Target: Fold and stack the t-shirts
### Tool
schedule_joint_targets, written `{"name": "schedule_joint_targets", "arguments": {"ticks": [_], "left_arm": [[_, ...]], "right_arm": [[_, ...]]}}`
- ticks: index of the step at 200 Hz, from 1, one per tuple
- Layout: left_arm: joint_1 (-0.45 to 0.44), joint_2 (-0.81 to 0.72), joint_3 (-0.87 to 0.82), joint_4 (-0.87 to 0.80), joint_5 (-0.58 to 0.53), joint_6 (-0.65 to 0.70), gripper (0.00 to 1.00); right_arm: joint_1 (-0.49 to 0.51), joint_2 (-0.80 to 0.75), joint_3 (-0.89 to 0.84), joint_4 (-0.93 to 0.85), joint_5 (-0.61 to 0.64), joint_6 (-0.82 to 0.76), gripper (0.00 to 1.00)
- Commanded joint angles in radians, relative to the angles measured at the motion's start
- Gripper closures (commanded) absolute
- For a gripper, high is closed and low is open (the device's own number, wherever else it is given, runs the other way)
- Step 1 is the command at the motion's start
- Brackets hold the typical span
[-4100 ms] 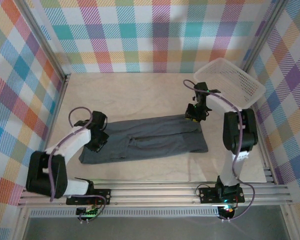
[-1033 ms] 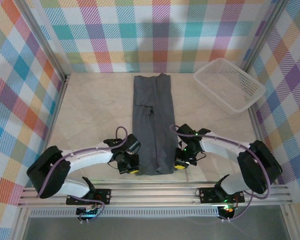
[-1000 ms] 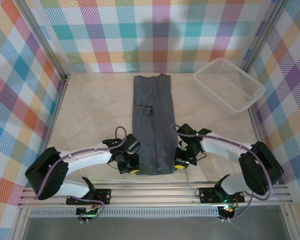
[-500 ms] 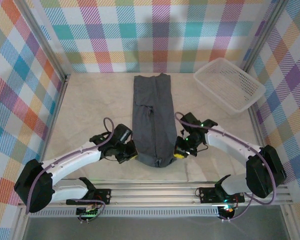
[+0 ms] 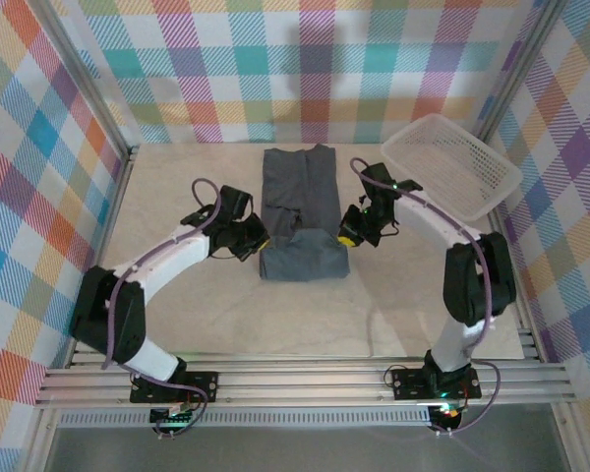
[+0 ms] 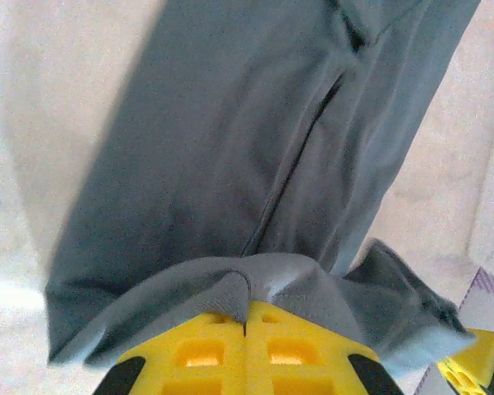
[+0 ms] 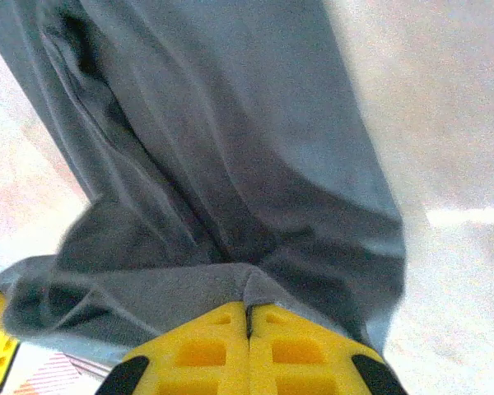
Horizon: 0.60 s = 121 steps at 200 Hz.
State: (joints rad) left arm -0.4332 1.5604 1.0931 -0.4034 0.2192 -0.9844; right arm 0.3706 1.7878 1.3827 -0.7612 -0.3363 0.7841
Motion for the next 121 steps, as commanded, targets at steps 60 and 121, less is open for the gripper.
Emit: {"name": "schedule_joint_targets", "arguments": {"ticks": [60, 121], "left_arm": [[0.088, 0.364, 0.354, -0.050, -0.009, 0.149, 1.00], [0.103, 0.444, 0.437, -0.097, -0.046, 0.190, 0.78]], "right_arm": [[-0.062, 0.333, 0.365, -0.024, 0.015, -0.060, 1.00], [-0.073, 0.439, 0.447, -0.044, 0.010, -0.062, 0.90]]}}
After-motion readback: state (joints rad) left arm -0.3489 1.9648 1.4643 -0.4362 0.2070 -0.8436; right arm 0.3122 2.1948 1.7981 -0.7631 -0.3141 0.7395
